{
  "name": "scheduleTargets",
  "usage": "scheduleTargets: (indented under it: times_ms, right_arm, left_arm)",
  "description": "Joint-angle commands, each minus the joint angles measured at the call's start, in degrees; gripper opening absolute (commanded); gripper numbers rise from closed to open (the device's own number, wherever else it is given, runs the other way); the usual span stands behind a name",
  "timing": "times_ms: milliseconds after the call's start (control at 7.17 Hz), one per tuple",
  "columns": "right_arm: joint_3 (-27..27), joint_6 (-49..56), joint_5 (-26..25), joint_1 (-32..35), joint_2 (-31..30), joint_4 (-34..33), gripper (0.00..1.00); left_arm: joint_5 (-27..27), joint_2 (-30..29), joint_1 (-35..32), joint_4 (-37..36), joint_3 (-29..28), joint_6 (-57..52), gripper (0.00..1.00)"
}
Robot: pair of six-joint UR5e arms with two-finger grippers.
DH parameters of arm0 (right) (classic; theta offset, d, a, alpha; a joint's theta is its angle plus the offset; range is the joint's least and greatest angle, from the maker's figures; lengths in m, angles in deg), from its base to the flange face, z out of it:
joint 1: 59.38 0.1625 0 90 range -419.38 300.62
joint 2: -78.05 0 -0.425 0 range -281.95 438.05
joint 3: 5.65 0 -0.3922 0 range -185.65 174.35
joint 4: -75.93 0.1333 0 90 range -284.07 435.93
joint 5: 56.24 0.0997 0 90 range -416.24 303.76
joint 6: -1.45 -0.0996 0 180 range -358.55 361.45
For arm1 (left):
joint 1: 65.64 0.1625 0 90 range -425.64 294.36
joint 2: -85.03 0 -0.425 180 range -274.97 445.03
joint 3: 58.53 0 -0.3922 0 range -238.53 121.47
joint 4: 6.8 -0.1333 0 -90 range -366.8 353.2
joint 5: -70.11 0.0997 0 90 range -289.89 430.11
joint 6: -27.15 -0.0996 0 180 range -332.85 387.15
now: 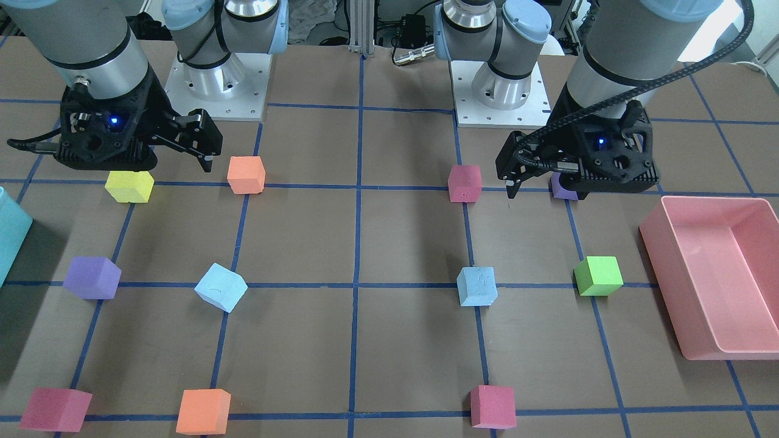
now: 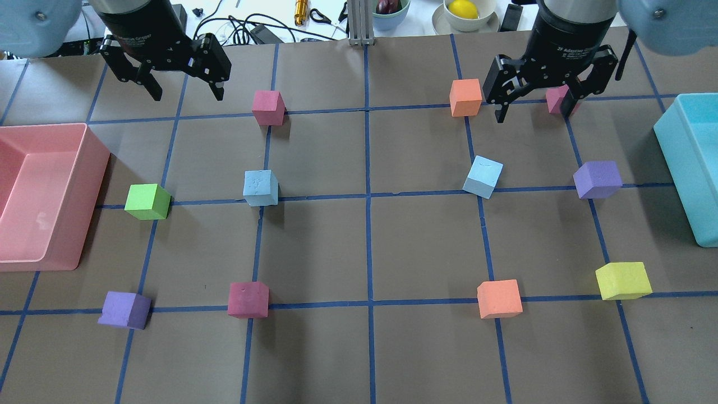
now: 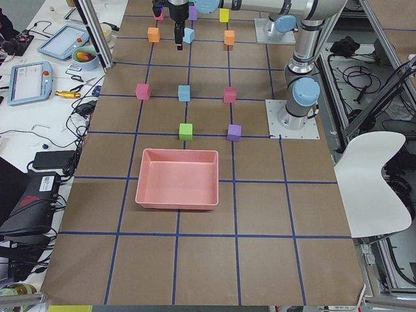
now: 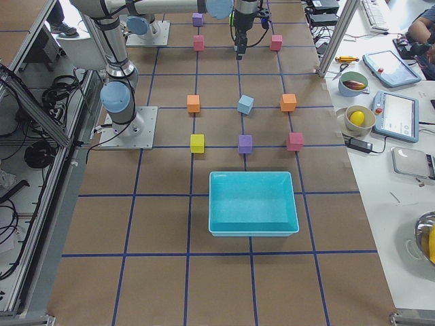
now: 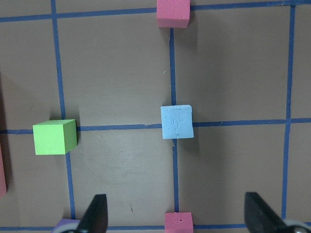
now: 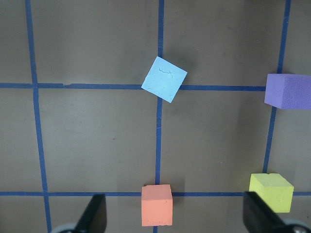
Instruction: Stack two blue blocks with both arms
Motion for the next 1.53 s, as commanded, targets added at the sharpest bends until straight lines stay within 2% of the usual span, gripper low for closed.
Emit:
scheduleTargets:
  times_ms: [0, 419, 698, 977, 1116, 1256, 1395]
  right_arm:
    - [0.00, 0.00, 0.00, 0.00, 0.00, 0.09, 1.00]
    - [-0.09, 0.00, 0.00, -0.18, 0.09, -0.61, 1.00]
    - [-0.26, 0.79, 1.22, -5.33, 0.96, -0.97, 1.00]
    - [-0.09, -0.16, 1.23, -7.21, 7.08, -2.53, 1.00]
    - [0.00, -1.74, 1.14, -7.30, 11.99, -10.81, 1.00]
    - [0.44, -6.28, 1.23, -7.30, 15.17, -14.38, 1.00]
    - [1.92, -9.28, 2.62, -7.04, 15.90, -14.50, 1.00]
  left_arm:
    - [-0.10, 0.00, -0.03, -0.09, 0.00, 0.08, 1.00]
    - [-0.02, -0.09, 0.06, -0.35, -0.08, -0.71, 1.00]
    - [0.07, -1.31, 0.59, -1.40, 1.75, 0.15, 1.00]
    - [-0.11, -2.80, 0.59, -10.50, 9.18, 0.08, 1.00]
    - [-0.19, -3.33, 0.50, -17.25, 13.84, 0.08, 1.00]
    - [-0.19, -4.64, 0.50, -23.14, 18.50, 0.08, 1.00]
    - [-0.71, -6.40, 0.50, -30.86, 22.98, 0.34, 1.00]
